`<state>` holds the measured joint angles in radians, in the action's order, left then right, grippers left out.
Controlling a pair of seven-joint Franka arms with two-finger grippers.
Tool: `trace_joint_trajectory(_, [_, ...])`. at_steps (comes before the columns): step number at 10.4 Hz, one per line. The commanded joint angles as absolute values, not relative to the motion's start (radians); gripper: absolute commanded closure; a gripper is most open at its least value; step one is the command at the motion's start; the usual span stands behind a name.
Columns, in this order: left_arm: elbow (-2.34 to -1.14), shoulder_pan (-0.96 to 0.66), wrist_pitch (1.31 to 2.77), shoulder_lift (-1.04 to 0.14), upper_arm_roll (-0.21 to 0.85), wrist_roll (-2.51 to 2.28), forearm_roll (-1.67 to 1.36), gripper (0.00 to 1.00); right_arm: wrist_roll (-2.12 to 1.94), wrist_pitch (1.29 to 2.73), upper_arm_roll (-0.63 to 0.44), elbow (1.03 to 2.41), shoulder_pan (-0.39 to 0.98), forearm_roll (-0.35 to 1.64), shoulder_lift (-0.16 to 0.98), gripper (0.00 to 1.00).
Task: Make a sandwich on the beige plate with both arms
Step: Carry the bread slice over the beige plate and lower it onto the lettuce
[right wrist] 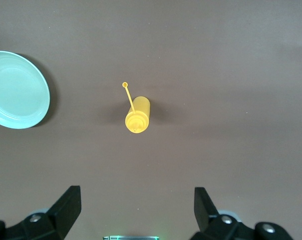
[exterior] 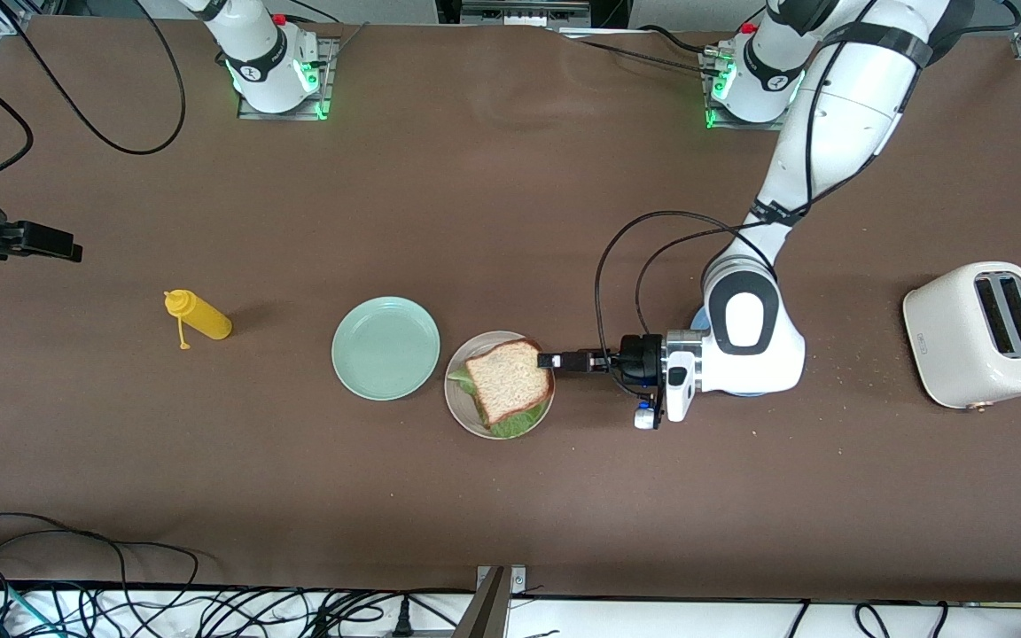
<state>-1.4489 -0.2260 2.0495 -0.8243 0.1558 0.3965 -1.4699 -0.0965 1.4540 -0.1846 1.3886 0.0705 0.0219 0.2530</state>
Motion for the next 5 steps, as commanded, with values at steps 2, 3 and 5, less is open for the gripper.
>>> trace_joint_trajectory(2, [-1.474, -0.25, 2.092, -0.854, 0.146, 0.521, -1.543, 1.0, -0.084, 1.468, -0.181, 1.416, 0.072, 0.008, 0.232, 0.0])
trace_joint_trajectory(3, [-1.495, -0.252, 2.098, -0.862, 0.146, 0.576, -1.552, 1.0, -0.084, 1.468, -0.181, 1.416, 0.072, 0.009, 0.232, 0.0])
trace_joint_trajectory(5, [-1.502, -0.271, 2.132, -0.88, 0.146, 0.655, -1.615, 1.0, -0.084, 1.468, -0.181, 1.416, 0.072, 0.009, 0.232, 0.0])
